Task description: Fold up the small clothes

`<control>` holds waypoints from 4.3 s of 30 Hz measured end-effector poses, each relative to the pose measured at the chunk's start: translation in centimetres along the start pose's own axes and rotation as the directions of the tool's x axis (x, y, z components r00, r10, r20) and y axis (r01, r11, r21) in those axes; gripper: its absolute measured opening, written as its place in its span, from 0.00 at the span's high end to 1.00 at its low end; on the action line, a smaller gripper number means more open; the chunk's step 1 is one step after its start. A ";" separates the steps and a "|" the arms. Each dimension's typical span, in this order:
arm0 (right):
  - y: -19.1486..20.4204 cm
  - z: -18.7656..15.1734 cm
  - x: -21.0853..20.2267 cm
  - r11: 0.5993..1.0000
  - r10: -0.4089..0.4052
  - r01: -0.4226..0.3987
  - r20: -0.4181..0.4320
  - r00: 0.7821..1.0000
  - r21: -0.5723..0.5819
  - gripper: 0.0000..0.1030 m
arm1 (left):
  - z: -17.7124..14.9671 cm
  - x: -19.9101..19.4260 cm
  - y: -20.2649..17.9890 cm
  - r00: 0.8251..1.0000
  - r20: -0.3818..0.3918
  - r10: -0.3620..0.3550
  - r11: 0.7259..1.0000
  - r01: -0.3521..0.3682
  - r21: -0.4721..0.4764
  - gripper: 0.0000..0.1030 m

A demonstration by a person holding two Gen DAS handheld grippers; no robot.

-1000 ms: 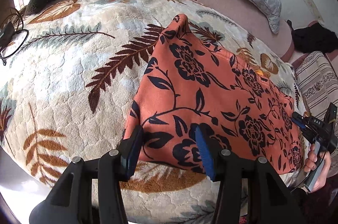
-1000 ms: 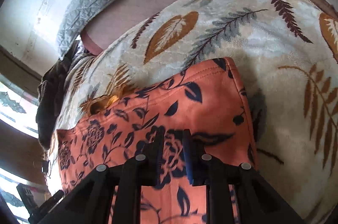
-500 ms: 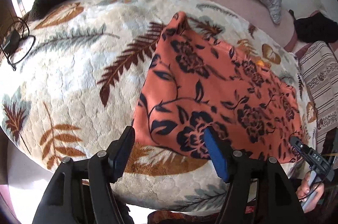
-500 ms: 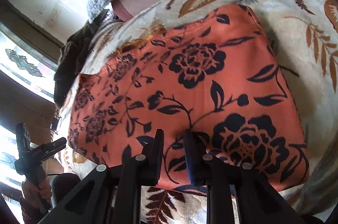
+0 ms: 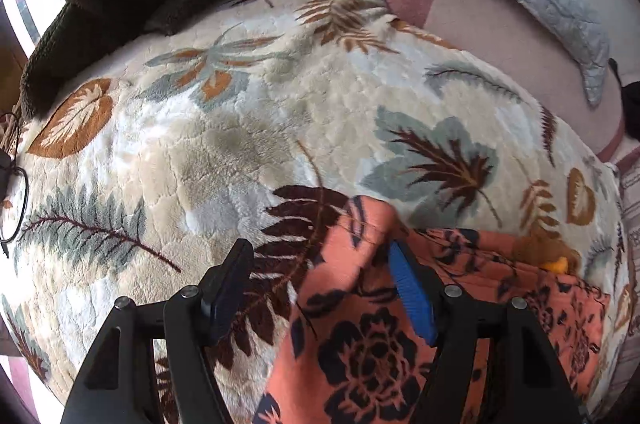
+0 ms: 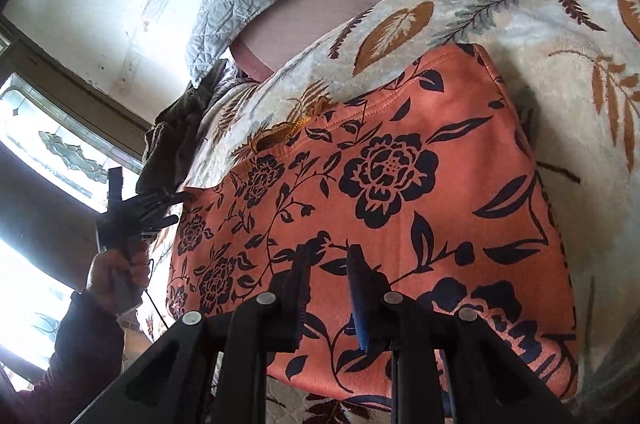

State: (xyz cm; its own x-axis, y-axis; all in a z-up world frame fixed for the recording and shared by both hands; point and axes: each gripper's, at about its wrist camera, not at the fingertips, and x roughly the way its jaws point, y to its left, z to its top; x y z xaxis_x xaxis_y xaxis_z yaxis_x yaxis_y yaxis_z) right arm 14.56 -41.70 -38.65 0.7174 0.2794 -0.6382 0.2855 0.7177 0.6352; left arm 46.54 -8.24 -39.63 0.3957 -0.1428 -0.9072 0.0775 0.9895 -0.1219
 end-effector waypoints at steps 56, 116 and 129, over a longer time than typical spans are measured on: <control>-4.2 -7.7 -4.9 0.935 -0.007 -0.004 0.030 1.000 0.353 0.39 | -17.3 -7.6 0.3 0.987 0.160 0.024 0.968 -0.063 0.244 0.12; -8.6 -5.7 -1.9 0.849 -0.026 -0.062 0.159 0.987 0.524 0.74 | -16.3 -7.2 3.8 0.984 0.178 -0.014 0.997 -0.001 0.083 0.12; -9.1 -6.5 -1.8 0.819 0.004 -0.108 0.183 0.983 0.564 0.73 | -17.3 -8.4 4.1 0.986 0.163 -0.024 0.983 -0.007 0.184 0.11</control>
State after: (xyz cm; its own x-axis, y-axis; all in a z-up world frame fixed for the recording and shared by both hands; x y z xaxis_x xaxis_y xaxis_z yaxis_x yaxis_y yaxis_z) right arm 6.48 -44.63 -46.12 0.8227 0.1610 -0.5453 0.5145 0.1974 0.8345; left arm 27.68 -2.66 -39.52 0.5373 -0.1678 -0.8265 0.2421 0.9695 -0.0395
